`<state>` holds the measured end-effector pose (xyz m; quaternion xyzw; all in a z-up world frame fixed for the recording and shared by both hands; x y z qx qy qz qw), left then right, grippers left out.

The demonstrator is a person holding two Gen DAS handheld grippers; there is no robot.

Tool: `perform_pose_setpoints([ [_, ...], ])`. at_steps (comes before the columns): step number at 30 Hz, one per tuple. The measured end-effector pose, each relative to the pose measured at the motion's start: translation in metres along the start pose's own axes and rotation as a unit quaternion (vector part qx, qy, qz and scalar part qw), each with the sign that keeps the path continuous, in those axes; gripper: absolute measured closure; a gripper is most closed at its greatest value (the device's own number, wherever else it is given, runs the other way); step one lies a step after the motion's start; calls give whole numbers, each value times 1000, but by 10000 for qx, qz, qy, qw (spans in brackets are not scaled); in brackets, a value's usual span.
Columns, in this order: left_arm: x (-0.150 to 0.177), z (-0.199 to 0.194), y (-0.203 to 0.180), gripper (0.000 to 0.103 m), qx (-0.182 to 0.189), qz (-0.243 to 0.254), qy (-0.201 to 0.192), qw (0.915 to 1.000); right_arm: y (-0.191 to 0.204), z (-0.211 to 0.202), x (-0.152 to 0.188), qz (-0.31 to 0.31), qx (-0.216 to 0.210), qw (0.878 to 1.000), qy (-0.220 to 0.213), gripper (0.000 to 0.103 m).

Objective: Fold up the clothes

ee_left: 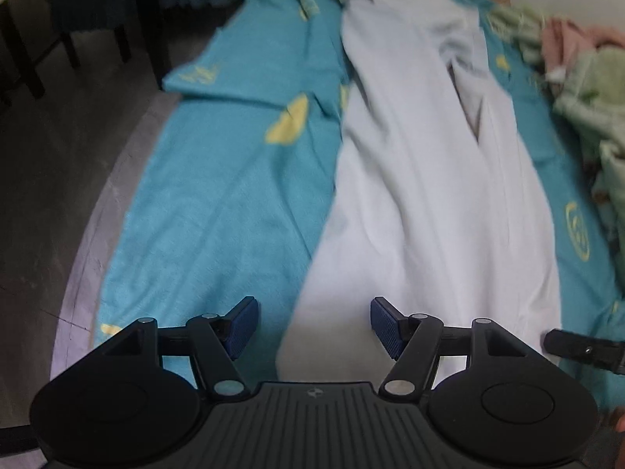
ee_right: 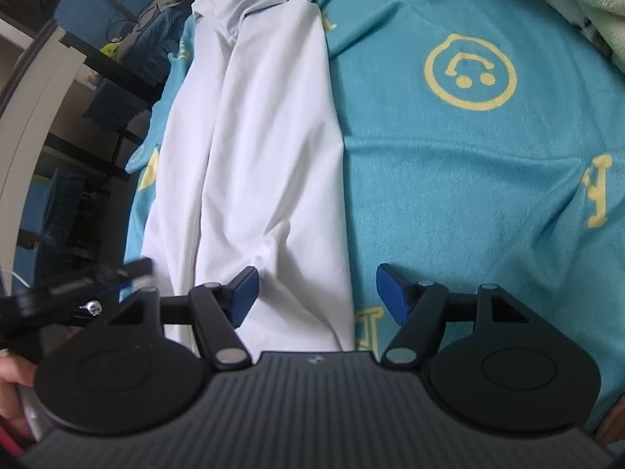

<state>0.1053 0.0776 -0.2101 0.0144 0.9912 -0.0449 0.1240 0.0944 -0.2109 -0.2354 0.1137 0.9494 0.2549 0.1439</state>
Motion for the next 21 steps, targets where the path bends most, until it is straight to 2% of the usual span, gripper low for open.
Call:
perform_pose_setpoints([
  [3, 4, 3, 0, 29, -68, 18, 83, 9999, 6, 2, 10, -104, -167, 9995, 253, 33],
  [6, 13, 2, -1, 27, 161, -10, 353, 9992, 15, 6, 18, -422, -104, 9980, 453, 33],
  [9, 25, 1, -9, 30, 402, 78, 709, 9966, 25, 9, 28, -781, -2, 9949, 638, 33],
  [11, 38, 0, -19, 35, 580, 326, 1086, 9919, 32, 10, 37, -998, 27, 9920, 778, 33],
  [14, 58, -1, -34, 39, 448, 947, 1558, 9822, 42, 13, 52, -1502, 277, 9836, 963, 38],
  [15, 63, -2, -38, 49, 320, 1128, 1608, 9800, 45, 15, 56, -1720, 428, 9789, 1015, 41],
  [16, 68, -4, -41, 67, 192, 1309, 1657, 9773, 48, 15, 60, -1955, 655, 9732, 1018, 44],
  [17, 70, -6, -42, 76, 139, 1336, 1647, 9772, 51, 14, 62, -2184, 936, 9664, 979, 60],
  [18, 70, -9, -41, 96, 131, 1269, 1602, 9788, 54, 12, 64, -2355, 1131, 9608, 927, 76],
  [20, 70, -18, -40, 97, 310, 1109, 1471, 9824, 57, 4, 67, -2499, 1262, 9568, 787, 90],
  [21, 69, -24, -41, 97, 419, 1096, 1373, 9836, 57, -2, 67, -2459, 1234, 9589, 700, 94],
])
Point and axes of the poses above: each gripper's, at about its wrist camera, not at the fingertips, and z roughly the way its jaws point, y to its left, x to its underside, the point moved 8 cm from there along z, roughly the way its jaws point, and after that the axes turned 5 degrees about y, right-handed, at the moved point
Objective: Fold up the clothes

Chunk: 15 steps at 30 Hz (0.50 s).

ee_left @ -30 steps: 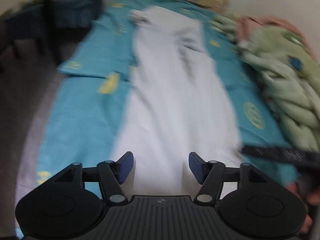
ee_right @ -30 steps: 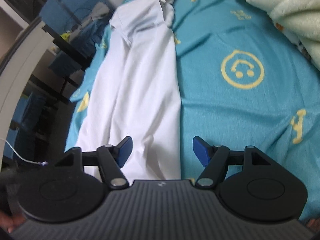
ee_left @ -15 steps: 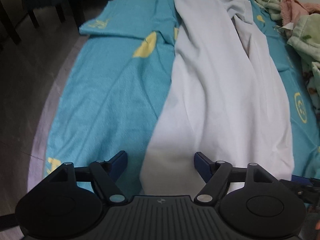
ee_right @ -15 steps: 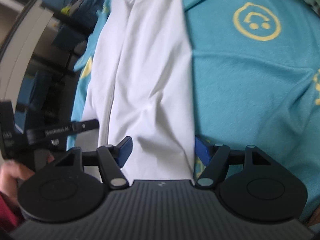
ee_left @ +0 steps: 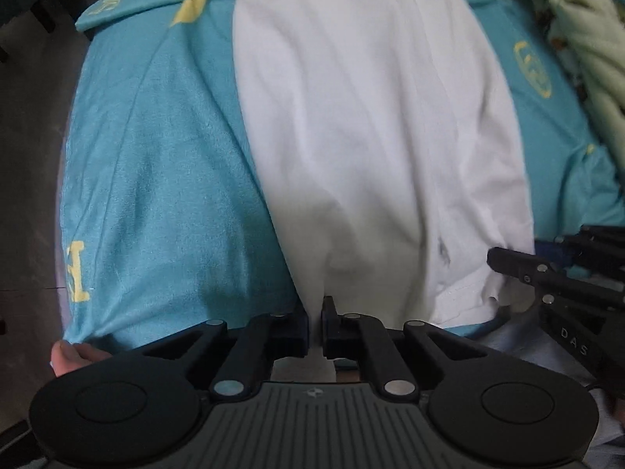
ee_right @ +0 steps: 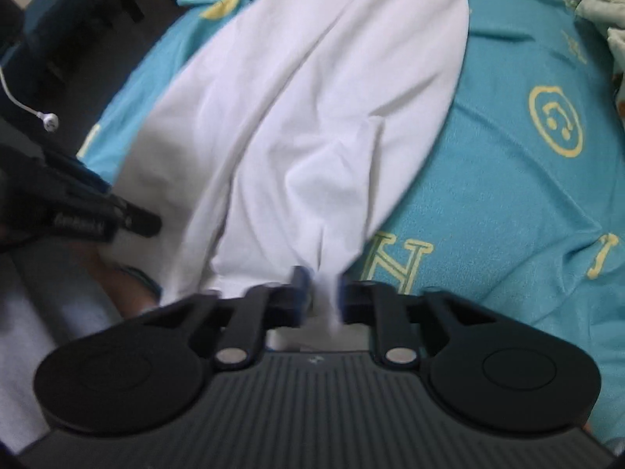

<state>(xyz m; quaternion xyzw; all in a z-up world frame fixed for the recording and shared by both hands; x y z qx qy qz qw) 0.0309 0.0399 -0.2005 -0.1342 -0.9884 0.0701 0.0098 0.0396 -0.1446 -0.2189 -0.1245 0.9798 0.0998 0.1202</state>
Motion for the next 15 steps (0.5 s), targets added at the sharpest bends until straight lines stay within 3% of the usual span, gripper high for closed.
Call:
perform_pose_setpoints([
  [6, 5, -64, -4, 98, 762, -215, -1031, 9915, -22, -51, -9, 575, -408, 9950, -710, 95],
  [11, 13, -126, 0, 98, 1408, -693, -1918, 9688, -33, -110, -25, 991, -836, 9818, -1391, 95],
  [15, 21, -160, -13, 98, 1652, -916, -2327, 9540, -42, -145, -26, 1181, -1012, 9726, -1730, 95],
])
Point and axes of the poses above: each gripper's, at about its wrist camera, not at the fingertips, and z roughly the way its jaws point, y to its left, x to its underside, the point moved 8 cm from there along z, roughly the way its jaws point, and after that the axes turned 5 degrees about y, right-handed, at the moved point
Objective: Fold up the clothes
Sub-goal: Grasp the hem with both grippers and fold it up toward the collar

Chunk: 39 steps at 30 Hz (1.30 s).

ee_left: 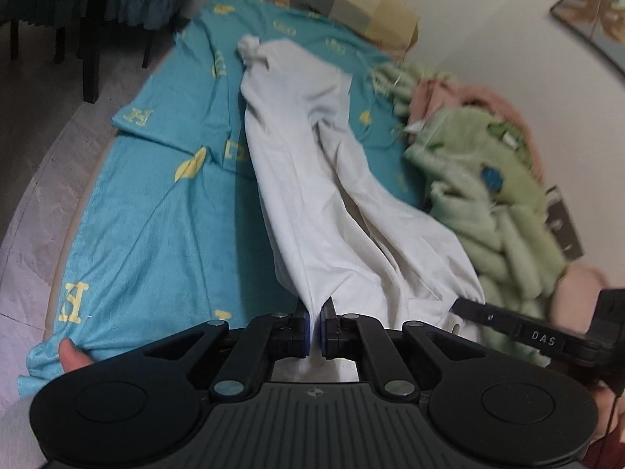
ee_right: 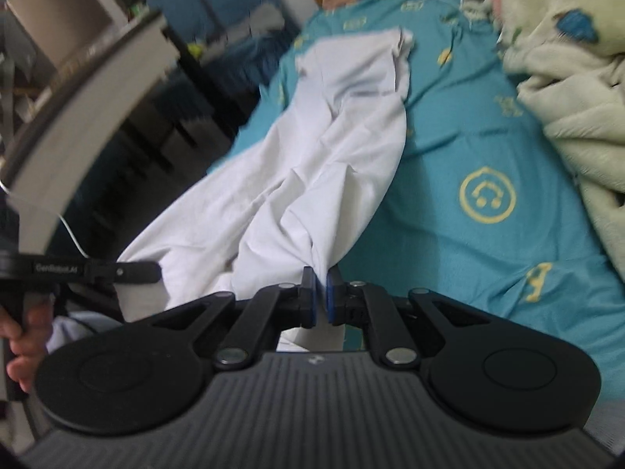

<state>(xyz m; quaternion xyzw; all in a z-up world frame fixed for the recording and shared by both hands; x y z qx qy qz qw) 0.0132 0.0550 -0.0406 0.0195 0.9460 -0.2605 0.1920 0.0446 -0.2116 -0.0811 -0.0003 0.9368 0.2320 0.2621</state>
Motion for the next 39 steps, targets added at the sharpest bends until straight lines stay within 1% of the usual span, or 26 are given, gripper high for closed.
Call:
perform_pose_setpoints([
  [3, 11, -17, -18, 98, 45, 121, -135, 9998, 5, -20, 7, -4, -62, 9999, -125, 95],
  [6, 40, -38, -37, 98, 173, 194, -232, 9994, 7, -43, 22, -118, -74, 9996, -230, 95],
  [9, 79, -53, -48, 98, 281, 341, -288, 9986, 2, -64, 50, -197, -126, 9993, -275, 95],
  [12, 112, -64, -55, 98, 287, 514, -336, 9977, -2, -83, 85, -239, -240, 9990, -284, 95],
  [14, 122, -65, -59, 98, 230, 617, -381, 9971, -5, -91, 98, -199, -292, 9988, -345, 95],
  [16, 124, -63, -62, 98, 144, 743, -455, 9961, -7, -93, 102, -171, -290, 9985, -437, 95],
  [18, 112, -63, -63, 98, 91, 787, -553, 9953, -8, -93, 93, -194, -237, 9981, -538, 95],
  [20, 94, -61, -63, 98, 84, 752, -663, 9949, -8, -91, 76, -199, -208, 9974, -656, 95],
  [21, 80, -59, -62, 98, 69, 736, -736, 9945, -9, -88, 65, -191, -201, 9970, -717, 95],
  [24, 39, -46, -57, 98, -138, 777, -1000, 9919, -12, -75, 27, -123, -246, 9956, -898, 95],
  [27, -5, -26, -50, 98, -368, 811, -1218, 9885, -15, -51, -11, -70, -230, 9945, -1016, 95],
  [31, -63, 19, -36, 98, -643, 774, -1350, 9857, -27, -6, -57, 29, -66, 9946, -1038, 95],
  [34, -100, 59, -21, 97, -765, 706, -1391, 9848, -43, 33, -84, 123, 50, 9952, -969, 95],
  [37, -128, 104, -4, 97, -845, 639, -1362, 9850, -58, 74, -101, 130, 277, 9961, -831, 95],
  [39, -136, 136, 10, 97, -956, 661, -1301, 9847, -69, 102, -109, 54, 462, 9963, -728, 94],
])
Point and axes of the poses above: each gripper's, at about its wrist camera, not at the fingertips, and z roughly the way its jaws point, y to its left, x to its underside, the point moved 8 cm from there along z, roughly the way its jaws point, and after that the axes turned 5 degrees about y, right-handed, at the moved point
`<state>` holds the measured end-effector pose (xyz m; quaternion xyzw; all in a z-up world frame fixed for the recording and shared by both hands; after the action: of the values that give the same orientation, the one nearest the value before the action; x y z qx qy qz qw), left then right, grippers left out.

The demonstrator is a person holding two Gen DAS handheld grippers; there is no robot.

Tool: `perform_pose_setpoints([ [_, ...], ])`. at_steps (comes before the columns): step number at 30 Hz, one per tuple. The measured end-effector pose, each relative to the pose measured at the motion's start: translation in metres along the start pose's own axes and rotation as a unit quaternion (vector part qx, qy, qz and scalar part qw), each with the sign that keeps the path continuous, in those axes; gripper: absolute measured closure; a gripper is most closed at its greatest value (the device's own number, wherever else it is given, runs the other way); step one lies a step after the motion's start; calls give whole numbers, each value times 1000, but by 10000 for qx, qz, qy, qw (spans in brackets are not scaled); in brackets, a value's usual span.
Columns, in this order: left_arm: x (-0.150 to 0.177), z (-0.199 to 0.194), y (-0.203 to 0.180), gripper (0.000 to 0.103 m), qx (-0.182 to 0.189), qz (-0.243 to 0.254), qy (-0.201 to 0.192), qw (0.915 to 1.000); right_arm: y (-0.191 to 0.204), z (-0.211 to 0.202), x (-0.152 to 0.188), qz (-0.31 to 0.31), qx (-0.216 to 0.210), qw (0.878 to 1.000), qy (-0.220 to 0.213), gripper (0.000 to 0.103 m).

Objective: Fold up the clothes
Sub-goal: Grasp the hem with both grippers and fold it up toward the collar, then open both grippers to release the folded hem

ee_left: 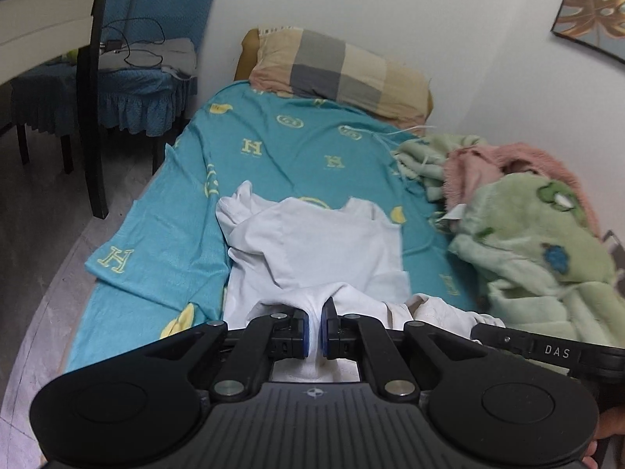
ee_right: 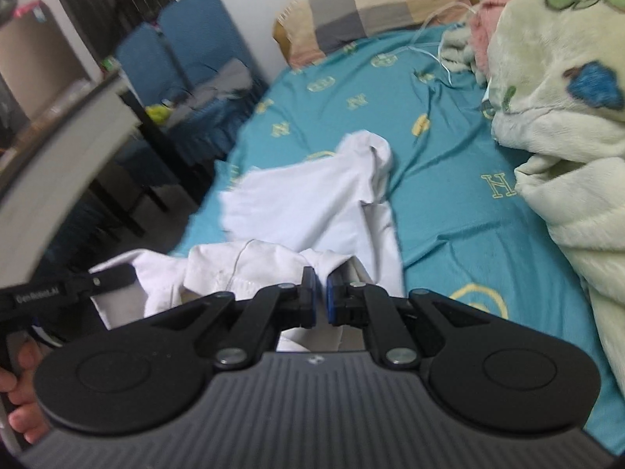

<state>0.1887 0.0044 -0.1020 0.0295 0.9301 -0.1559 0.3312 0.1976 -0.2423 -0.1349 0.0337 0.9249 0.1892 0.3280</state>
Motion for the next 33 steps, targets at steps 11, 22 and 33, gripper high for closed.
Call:
perform_pose_setpoints([
  [11, 26, 106, 21, 95, -619, 295, 542, 9962, -27, 97, 6, -301, 454, 9976, 416, 94],
  [22, 29, 73, 1, 48, -545, 467, 342, 9968, -23, 88, 9, -278, 520, 9975, 385, 88],
  [33, 77, -18, -24, 17, -250, 252, 348, 9988, 6, 11, 30, -380, 488, 9980, -128, 34],
])
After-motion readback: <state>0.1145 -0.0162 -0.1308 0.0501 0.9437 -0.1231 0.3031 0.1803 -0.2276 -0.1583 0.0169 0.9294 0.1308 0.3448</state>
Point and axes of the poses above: each gripper's, at about its wrist camera, not at the fingertips, and z roughly the way its jaws point, y to its left, x to its underside, the point moved 8 cm from there along z, roughly the way its jaws point, and after that the axes turned 5 degrees about y, right-handed, at the moved point
